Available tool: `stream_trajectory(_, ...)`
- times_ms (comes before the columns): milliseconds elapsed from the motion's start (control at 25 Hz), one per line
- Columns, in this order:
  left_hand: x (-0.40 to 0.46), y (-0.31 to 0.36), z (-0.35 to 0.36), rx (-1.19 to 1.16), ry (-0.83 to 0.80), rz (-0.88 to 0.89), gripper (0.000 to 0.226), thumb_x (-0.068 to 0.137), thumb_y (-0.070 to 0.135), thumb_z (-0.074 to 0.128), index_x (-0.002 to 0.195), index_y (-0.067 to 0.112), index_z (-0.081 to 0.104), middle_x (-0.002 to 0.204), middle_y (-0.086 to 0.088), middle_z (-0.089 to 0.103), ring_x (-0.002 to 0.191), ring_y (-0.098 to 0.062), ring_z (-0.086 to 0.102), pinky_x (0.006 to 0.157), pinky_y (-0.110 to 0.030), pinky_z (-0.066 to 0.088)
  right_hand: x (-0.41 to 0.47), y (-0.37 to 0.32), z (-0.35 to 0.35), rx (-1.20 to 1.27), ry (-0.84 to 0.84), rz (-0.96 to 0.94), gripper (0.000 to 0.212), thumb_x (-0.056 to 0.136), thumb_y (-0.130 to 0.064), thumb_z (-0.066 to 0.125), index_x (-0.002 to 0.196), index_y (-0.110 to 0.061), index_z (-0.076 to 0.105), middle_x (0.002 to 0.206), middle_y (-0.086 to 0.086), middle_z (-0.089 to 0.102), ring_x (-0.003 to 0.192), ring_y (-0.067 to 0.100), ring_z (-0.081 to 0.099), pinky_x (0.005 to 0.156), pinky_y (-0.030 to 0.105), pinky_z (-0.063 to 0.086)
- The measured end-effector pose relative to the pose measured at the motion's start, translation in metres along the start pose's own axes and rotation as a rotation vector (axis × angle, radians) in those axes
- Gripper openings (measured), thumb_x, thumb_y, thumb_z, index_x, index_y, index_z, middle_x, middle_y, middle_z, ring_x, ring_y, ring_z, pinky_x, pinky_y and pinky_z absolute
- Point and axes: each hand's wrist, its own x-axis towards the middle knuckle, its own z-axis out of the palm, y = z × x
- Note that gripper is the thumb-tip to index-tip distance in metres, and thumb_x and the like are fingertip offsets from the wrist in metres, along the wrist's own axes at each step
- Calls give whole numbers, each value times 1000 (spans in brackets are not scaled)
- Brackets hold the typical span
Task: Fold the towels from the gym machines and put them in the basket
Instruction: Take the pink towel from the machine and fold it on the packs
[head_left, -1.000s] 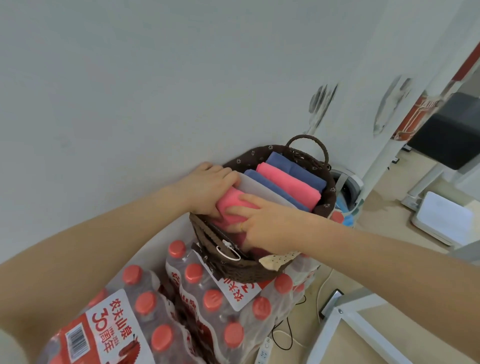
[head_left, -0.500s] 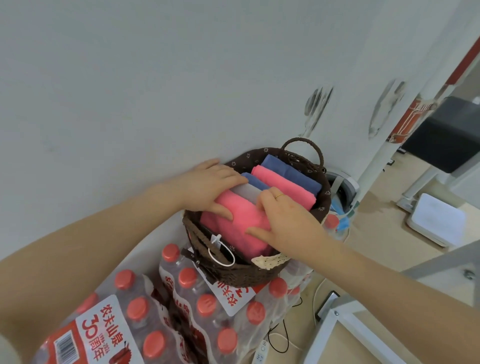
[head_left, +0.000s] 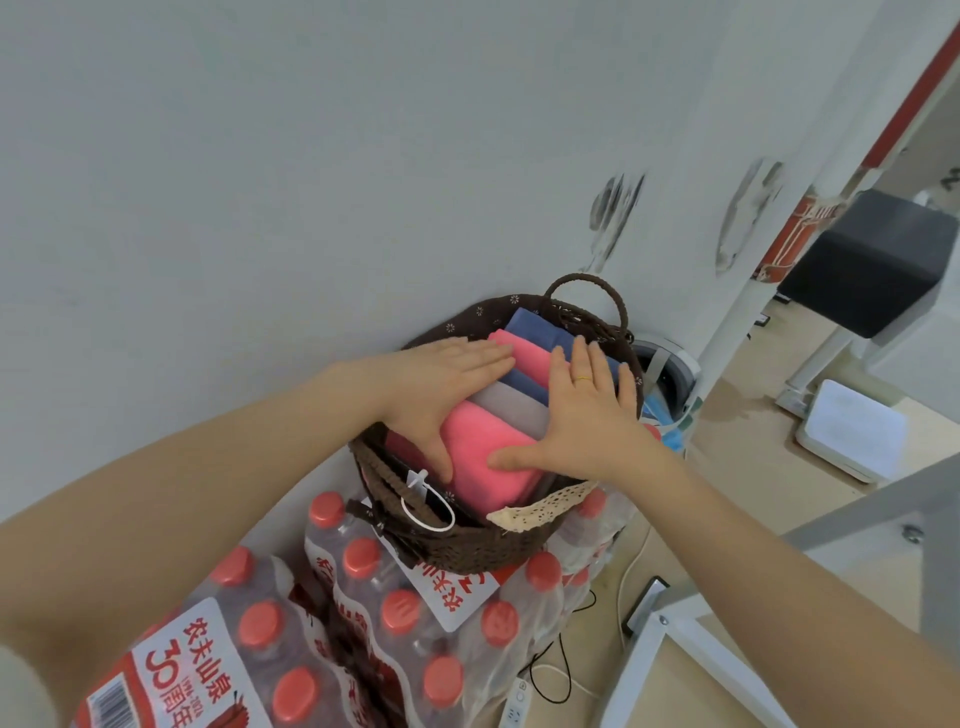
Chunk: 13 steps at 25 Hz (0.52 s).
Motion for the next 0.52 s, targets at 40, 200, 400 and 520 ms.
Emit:
stream_trajectory(40, 5, 1, 1, 6, -21, 7, 130, 57, 60, 75, 147, 12, -5, 156, -5, -13, 144, -14, -10, 113, -24, -11, 5, 2, 1, -17, -48, 23, 132, 58, -82, 55, 147, -8, -9, 156, 15, -13, 144, 27, -14, 115, 52, -8)
stream_trajectory(200, 7, -2, 9, 67, -50, 73, 123, 61, 58, 74, 141, 34, -15, 155, -12, -19, 144, -24, -12, 114, -30, -8, 4, 10, 9, -95, -147, 1, 130, 59, -86, 46, 147, -7, -9, 156, 17, -10, 145, 27, -10, 115, 54, -7)
stream_trajectory(400, 5, -1, 9, 61, -145, 32, 122, 61, 60, 72, 136, 37, -21, 152, -16, -24, 143, -27, -16, 116, -36, -4, -2, 8, 10, -131, -191, -1, 124, 64, -87, 37, 146, -8, -13, 155, 15, -19, 143, 24, -19, 113, 55, -15)
stream_trajectory(520, 0, -9, 4, -270, -124, -91, 111, 69, 65, 57, 146, 22, -10, 157, -6, -11, 145, -16, -8, 115, -25, -3, 1, 21, -1, 104, -15, -6, 100, 76, -77, 32, 148, -13, 6, 157, 8, -13, 145, 21, -13, 115, 51, -9)
